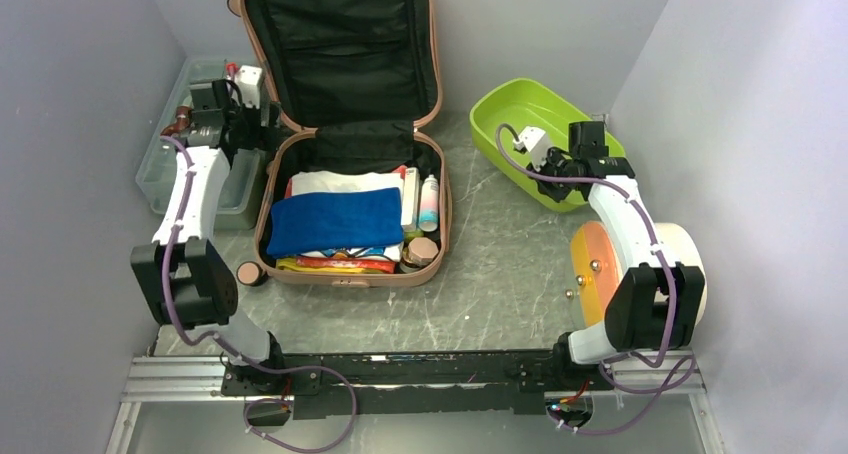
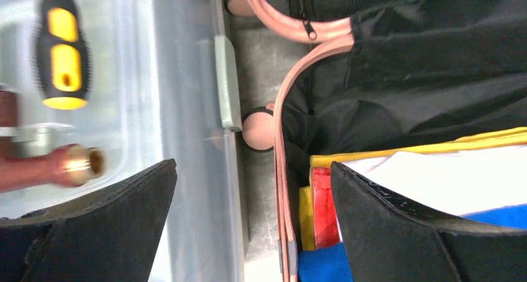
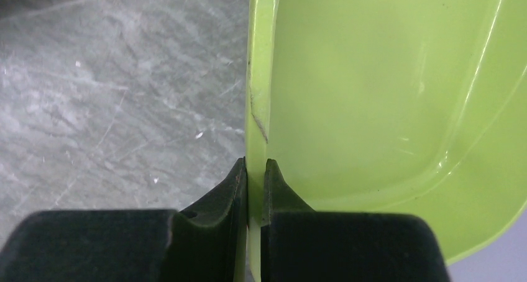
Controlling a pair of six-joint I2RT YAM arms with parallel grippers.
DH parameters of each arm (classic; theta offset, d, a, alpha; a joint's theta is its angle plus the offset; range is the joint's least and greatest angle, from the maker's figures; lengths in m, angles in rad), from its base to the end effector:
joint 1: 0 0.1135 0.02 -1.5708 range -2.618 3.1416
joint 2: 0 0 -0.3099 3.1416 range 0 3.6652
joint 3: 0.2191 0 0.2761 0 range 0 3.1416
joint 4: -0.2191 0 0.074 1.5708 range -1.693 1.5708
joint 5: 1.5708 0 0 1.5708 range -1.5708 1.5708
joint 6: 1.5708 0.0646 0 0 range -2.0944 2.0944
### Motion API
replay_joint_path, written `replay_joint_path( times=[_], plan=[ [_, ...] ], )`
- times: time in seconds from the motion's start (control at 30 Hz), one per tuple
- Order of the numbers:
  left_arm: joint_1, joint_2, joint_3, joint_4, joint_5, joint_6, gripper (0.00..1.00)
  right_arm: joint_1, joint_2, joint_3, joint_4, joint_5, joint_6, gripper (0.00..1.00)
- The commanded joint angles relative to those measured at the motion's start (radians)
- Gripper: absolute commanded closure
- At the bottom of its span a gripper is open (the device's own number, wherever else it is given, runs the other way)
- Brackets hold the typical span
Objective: Open, take out, and arrange the luggage
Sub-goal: Adjust the bin at the center of the board.
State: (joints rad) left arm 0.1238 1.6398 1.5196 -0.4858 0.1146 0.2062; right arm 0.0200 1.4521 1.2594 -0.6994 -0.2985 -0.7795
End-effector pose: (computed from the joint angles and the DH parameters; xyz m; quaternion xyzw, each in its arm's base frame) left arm 0.4273 0.0457 0.3712 0.0630 0.8826 0.0260 0.4652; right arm 0.3441 0.0259 0.3228 -0.4085 0.8397 0.0082 0.3577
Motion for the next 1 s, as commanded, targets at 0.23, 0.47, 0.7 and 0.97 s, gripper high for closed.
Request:
replay_joint_path(
  times=[0.23, 0.47, 0.7, 0.97],
  plan=[
    [0.005, -0.475, -0.032, -0.071, 0.021, 0.089, 0.01, -0.004, -0.264, -0.27, 0.037, -0.146, -0.42, 1.0],
    [0.013, -0.781, -0.155, -0.134, -0.205, 0.128, 0.01, -0.005, -0.365, -0.393, 0.075, -0.209, -0.62, 1.0],
    [0.027, -0.849, -0.151, -0.105, -0.465, -0.069, 0.01, -0.005, -0.363, -0.486, 0.183, -0.172, -0.699, 1.0],
    [0.04, -0.826, -0.129, -0.09, -0.55, -0.217, 0.0, -0.005, -0.341, -0.506, 0.249, -0.038, -0.726, 1.0]
  ],
)
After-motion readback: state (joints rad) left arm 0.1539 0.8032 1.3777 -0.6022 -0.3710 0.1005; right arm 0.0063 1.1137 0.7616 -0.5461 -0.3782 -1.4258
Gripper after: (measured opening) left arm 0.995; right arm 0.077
